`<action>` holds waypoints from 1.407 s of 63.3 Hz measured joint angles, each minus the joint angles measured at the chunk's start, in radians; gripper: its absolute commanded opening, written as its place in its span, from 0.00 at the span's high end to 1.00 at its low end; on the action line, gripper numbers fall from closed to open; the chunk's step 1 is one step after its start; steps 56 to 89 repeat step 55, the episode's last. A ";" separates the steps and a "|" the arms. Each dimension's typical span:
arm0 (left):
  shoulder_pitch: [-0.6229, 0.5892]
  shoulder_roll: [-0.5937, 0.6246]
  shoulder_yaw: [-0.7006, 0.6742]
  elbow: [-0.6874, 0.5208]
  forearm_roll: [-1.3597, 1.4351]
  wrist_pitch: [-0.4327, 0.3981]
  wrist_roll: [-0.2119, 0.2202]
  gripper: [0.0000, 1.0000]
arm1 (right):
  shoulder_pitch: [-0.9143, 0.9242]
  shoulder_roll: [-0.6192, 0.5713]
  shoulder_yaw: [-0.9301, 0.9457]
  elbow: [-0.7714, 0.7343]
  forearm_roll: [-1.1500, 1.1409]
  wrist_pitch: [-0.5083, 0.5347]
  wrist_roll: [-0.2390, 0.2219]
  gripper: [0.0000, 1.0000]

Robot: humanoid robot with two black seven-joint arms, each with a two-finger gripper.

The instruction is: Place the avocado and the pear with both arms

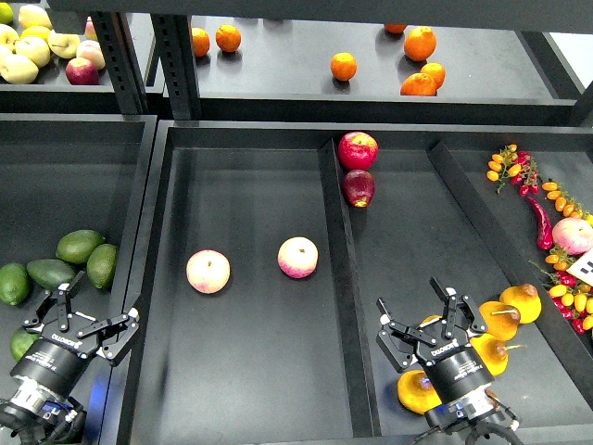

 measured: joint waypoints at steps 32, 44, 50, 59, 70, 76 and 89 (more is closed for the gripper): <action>-0.060 0.000 0.025 -0.066 0.002 0.000 0.000 0.01 | 0.155 0.000 0.008 0.008 0.003 -0.201 -0.001 0.00; -0.061 0.000 0.054 -0.075 0.004 0.000 0.000 0.01 | 0.159 0.000 0.004 0.008 0.006 -0.195 -0.004 0.00; -0.061 0.000 0.054 -0.076 0.004 0.000 0.000 0.01 | 0.159 0.000 0.004 0.008 0.006 -0.191 -0.004 0.00; -0.060 0.000 0.055 -0.076 0.005 0.000 0.000 0.01 | 0.159 0.000 0.004 0.008 0.006 -0.189 -0.004 0.00; -0.060 0.000 0.055 -0.076 0.005 0.000 0.000 0.01 | 0.159 0.000 0.004 0.008 0.006 -0.189 -0.004 0.00; -0.060 0.000 0.055 -0.076 0.005 0.000 0.000 0.01 | 0.159 0.000 0.004 0.008 0.006 -0.189 -0.004 0.00; -0.060 0.000 0.055 -0.076 0.005 0.000 0.000 0.01 | 0.159 0.000 0.004 0.008 0.006 -0.189 -0.004 0.00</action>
